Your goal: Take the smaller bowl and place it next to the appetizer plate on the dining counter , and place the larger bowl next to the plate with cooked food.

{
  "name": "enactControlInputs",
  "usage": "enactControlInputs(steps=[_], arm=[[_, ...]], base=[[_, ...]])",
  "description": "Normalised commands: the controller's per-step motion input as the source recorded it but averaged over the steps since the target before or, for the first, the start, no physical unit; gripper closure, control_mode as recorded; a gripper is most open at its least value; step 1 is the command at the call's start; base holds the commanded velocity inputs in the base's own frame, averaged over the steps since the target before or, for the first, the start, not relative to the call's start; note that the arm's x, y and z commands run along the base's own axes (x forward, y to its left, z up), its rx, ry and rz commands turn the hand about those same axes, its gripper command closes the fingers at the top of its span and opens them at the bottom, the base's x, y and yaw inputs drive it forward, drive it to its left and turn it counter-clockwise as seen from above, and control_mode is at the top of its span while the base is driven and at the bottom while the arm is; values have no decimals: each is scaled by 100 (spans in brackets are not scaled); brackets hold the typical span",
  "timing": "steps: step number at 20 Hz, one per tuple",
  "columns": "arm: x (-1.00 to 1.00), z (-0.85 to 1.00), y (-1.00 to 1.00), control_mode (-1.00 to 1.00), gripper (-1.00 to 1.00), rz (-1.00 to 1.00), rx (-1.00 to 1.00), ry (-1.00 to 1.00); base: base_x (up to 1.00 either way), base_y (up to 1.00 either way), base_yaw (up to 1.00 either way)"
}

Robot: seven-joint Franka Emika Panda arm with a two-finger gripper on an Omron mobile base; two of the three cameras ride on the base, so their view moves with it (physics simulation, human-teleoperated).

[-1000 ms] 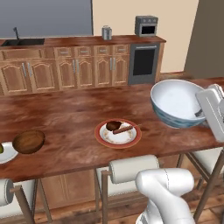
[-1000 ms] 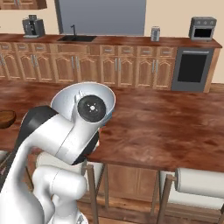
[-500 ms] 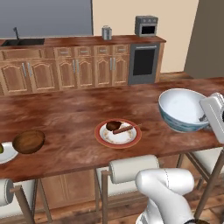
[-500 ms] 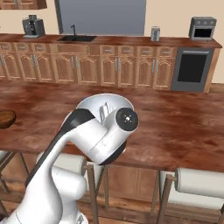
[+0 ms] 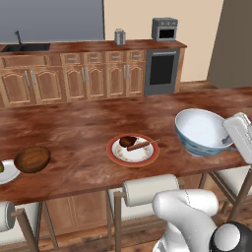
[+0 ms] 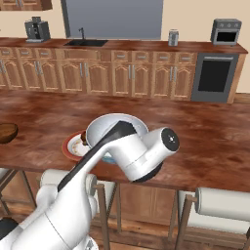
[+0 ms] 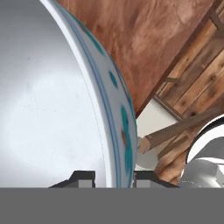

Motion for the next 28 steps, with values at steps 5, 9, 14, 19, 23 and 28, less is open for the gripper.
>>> enactControlInputs(steps=[5, 9, 14, 19, 23, 28], arm=[[48, -26, 0, -100, 100, 9, 0, 0], [70, -35, 0, -100, 100, 1, -1, 3], [50, -33, 0, -100, 100, 0, -3, 3], [43, -30, 0, -100, 100, 0, -1, 0], [32, -27, 0, -100, 100, 0, 0, 0], [29, -31, 0, -100, 100, 0, 0, 0]], base=[[0, 0, 0], [0, 0, 0], [0, 0, 0], [0, 0, 0], [0, 0, 0], [0, 0, 0]])
